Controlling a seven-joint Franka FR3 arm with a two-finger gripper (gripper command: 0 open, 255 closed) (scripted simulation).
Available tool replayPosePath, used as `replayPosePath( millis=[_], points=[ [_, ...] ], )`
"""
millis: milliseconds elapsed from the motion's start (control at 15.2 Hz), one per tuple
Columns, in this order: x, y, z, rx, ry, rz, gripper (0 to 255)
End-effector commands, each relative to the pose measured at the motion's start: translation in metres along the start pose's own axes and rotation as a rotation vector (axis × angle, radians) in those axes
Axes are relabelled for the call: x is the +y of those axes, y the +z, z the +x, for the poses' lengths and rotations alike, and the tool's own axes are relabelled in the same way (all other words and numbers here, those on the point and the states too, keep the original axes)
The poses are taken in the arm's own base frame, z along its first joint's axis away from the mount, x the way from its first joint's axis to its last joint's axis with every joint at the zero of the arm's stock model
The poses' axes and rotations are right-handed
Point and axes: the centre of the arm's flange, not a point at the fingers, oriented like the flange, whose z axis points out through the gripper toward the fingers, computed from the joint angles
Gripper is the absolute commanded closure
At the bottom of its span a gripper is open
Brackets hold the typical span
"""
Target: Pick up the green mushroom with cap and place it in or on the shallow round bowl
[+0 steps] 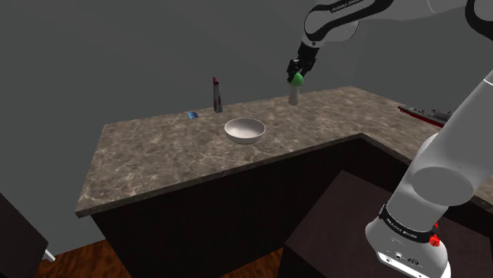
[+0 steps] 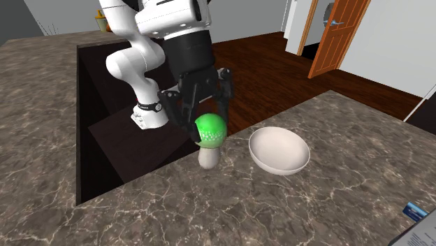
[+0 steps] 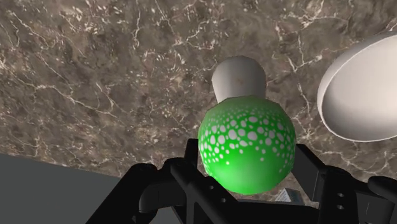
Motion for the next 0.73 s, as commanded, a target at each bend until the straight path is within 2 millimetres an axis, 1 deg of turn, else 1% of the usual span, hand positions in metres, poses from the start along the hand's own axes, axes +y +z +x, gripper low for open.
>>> replayPosePath(
  millis=[0, 660],
  points=[
    [-0.024, -0.005, 0.008, 0.001, 0.002, 0.0, 255],
    [-0.152, -0.01, 0.041, 0.001, 0.002, 0.0, 255]
  ],
)
